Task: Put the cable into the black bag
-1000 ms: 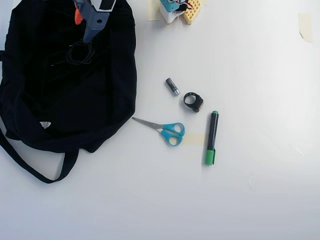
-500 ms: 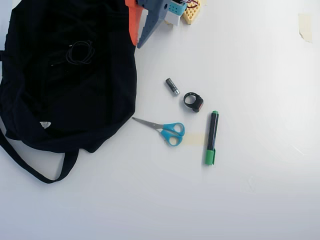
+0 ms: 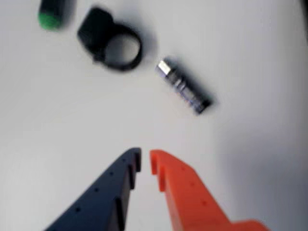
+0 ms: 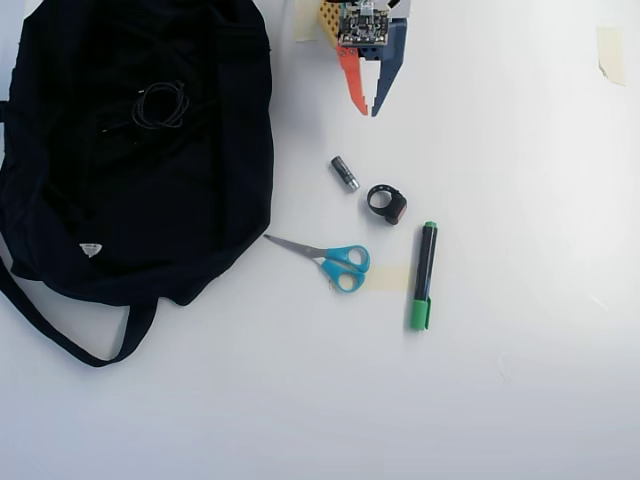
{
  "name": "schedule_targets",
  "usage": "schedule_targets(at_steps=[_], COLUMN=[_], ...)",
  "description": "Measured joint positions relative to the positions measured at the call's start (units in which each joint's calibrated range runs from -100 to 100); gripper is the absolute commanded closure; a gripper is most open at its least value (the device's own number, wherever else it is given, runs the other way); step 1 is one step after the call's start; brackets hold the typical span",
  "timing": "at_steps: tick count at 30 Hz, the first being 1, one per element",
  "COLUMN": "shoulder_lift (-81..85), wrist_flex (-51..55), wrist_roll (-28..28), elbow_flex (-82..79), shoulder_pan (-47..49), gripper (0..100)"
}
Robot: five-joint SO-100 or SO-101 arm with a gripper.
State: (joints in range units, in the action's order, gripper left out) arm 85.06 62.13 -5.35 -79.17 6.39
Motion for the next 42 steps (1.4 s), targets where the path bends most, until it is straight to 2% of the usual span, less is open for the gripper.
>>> schedule_targets(at_steps=[7,11,14,19,42], shoulder_lift=[12.45,13.62,13.70,13.70,13.70], wrist_flex=[0.00,0.09,0.60,8.24,8.67], wrist_roll=[1.71,3.47,3.76,3.91,3.91], elbow_flex=[-14.15,-18.47,-18.87,-18.87,-18.87], shoulder_pan=[0.66,0.00,0.00,0.66,0.66], gripper=[98,98,98,98,98])
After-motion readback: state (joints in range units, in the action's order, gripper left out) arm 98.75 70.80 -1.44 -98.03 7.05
